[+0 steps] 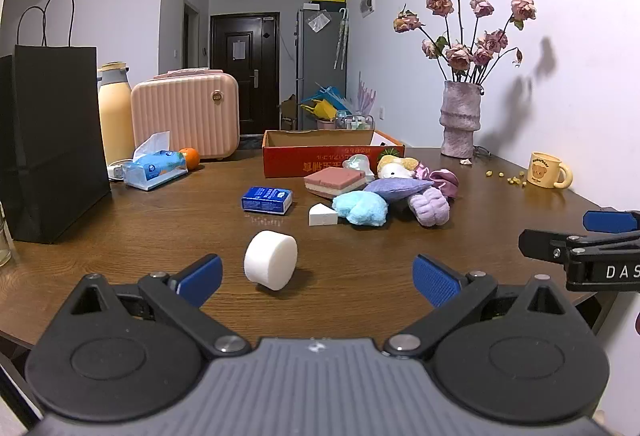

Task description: Organize soft objects

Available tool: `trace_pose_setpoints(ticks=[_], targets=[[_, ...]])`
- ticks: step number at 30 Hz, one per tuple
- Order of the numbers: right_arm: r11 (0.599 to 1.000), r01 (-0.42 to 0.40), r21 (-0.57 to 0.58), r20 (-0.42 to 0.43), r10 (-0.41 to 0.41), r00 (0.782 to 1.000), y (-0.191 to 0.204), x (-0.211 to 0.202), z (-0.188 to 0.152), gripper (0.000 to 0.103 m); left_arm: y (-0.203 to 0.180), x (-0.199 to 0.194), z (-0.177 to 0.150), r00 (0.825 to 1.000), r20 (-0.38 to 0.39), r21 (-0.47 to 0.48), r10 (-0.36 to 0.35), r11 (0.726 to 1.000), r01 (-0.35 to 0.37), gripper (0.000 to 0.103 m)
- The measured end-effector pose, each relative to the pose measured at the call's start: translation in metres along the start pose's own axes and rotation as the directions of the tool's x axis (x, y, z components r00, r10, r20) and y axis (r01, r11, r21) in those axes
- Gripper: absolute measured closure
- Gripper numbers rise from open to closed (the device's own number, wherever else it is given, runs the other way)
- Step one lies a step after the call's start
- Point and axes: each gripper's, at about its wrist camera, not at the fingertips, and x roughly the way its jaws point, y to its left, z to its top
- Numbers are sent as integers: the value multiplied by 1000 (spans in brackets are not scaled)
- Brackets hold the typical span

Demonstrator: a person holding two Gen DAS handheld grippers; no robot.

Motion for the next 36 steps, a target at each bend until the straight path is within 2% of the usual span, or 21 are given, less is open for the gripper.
trace_pose_setpoints(ticks=[36], targets=[[1000,0,-4,1,0,1000,2,-1,0,0,1,-5,4,1000,11,-15,-4,1000,4,0]])
